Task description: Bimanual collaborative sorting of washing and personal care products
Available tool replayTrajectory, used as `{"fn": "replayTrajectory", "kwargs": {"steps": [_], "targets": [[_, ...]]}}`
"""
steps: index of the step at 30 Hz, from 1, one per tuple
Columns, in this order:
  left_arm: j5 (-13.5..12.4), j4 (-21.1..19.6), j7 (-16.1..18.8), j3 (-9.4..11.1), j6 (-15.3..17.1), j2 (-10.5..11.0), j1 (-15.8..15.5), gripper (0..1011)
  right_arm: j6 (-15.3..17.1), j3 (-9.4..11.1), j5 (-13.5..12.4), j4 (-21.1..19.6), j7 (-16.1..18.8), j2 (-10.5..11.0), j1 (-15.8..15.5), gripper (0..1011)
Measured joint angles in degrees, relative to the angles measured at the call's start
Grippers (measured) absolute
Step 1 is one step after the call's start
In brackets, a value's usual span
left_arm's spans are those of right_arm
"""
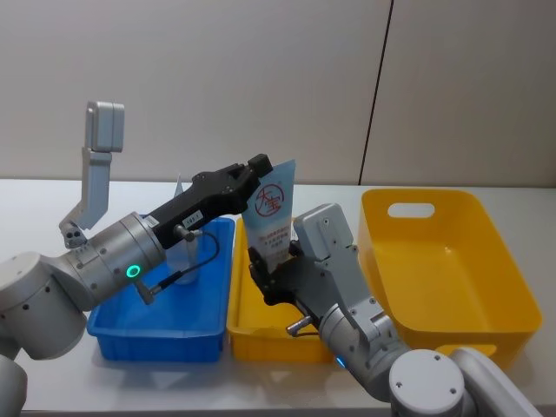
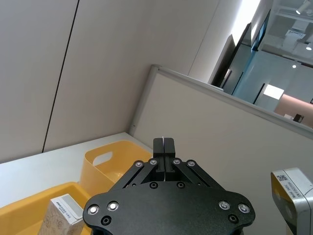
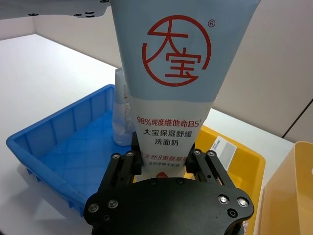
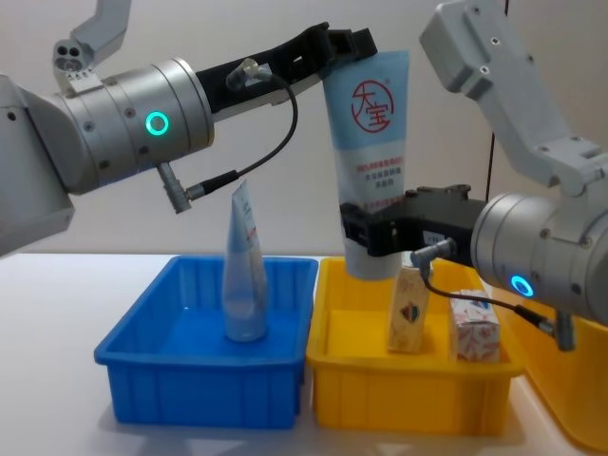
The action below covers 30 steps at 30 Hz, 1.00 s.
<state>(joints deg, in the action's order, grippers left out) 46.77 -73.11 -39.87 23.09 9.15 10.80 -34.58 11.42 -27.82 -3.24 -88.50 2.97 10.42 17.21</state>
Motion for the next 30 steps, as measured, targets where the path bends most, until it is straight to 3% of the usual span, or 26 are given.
{"fn": "replayTrajectory", "kwargs": {"steps": [10,19,30], "targets": [[0.0,0.0,0.0,0.0,0.0,0.0,0.0,2,0.1,0.0,0.1,0.1,-0.1,-0.1,0.1,284],[0.0,0.0,0.0,0.0,0.0,0.0,0.0,243,0.9,0.9,0.6,-0.2,-1.5,-0.6,-0.4,193],[0.0,0.0,0.0,0.0,0.0,0.0,0.0,597,1.2,2.9,1.5,-0.8,-4.5,-1.2,-1.5,177]]}}
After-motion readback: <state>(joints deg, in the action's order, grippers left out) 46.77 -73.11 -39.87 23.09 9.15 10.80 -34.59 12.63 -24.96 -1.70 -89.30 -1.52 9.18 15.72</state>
